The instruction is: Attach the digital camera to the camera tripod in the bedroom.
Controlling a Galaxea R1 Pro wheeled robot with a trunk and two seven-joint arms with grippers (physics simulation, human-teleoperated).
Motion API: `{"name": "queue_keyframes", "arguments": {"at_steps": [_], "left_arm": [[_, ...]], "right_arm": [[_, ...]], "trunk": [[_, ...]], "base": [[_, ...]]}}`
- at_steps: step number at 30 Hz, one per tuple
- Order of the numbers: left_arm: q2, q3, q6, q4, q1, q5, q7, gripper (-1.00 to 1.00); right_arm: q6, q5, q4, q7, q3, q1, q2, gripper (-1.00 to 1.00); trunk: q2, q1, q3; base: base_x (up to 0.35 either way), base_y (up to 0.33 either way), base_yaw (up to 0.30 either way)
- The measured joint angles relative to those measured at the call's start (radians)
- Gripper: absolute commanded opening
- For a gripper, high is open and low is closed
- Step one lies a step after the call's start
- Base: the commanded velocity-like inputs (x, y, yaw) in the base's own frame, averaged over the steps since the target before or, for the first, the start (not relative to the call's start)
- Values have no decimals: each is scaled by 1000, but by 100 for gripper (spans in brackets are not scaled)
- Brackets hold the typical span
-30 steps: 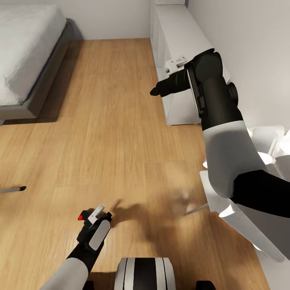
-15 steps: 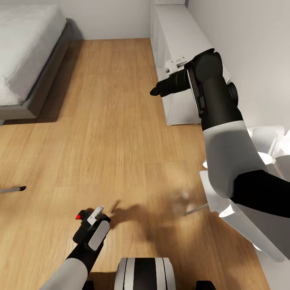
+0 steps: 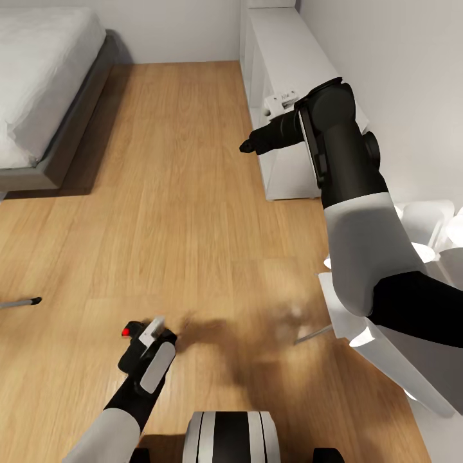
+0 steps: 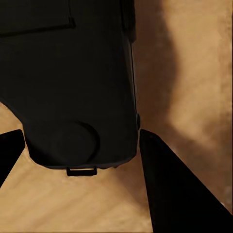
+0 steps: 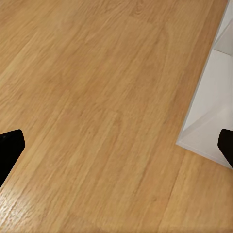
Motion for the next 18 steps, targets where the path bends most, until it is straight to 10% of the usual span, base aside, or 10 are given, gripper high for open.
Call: {"name": "queue_keyframes", "arguments": {"at_steps": [3,7,18], "left_arm": [[-4,-21,17,-231,1,-8,149,-100],[-4,-112,47,-288,2,-3,256,-100],[1,-235,62,-317,1,-6,305,-100]], "right_arm": [[0,0,0,-2,-1,0,0,100],[0,0,0,-3,-1,0,0,100],[0,0,0,-3,-4,0,0,100]], "trunk": [[0,0,0],[0,0,0],[0,0,0]], "base": [[0,0,0],[0,0,0],[0,0,0]]}}
